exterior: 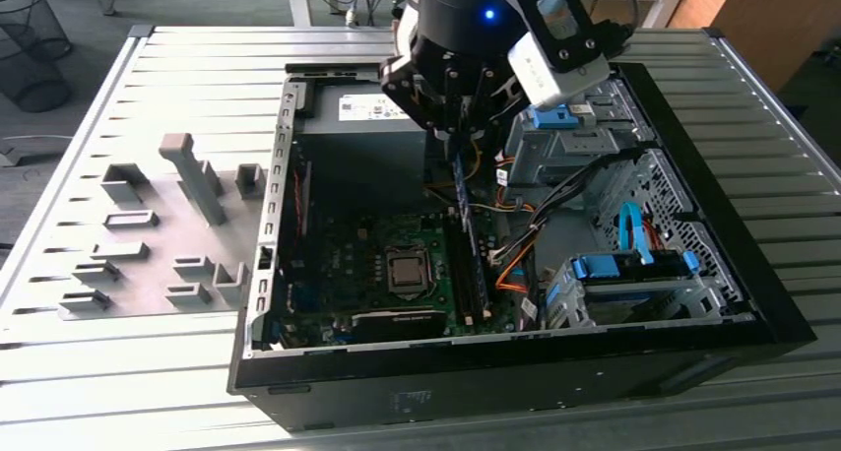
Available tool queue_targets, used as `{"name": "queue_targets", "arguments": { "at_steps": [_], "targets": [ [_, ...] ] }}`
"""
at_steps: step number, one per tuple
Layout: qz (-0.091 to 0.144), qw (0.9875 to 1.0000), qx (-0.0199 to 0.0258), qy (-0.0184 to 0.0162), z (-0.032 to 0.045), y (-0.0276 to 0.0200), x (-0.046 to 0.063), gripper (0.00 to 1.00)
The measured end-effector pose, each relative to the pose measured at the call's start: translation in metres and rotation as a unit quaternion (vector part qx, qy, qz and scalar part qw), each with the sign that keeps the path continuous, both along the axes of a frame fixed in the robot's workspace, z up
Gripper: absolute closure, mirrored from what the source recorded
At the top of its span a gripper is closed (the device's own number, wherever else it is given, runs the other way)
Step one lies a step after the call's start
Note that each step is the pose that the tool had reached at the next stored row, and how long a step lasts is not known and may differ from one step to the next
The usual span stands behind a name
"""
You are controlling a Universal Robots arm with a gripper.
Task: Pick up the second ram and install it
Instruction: 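Insert the second ram into the second slot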
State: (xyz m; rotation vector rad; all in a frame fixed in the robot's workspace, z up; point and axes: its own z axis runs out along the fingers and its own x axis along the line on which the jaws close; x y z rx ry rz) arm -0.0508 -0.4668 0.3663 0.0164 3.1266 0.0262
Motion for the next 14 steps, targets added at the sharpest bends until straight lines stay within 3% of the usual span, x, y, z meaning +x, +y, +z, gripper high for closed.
{"name": "queue_targets", "arguments": {
  "at_steps": [7,14],
  "targets": [
    [0.001,1.0000,0.0002,-0.0001,-0.0016,0.0000,0.000,0.86],
    [0.002,1.0000,0.0000,0.0000,-0.0126,0.0000,0.000,0.86]
  ]
}}
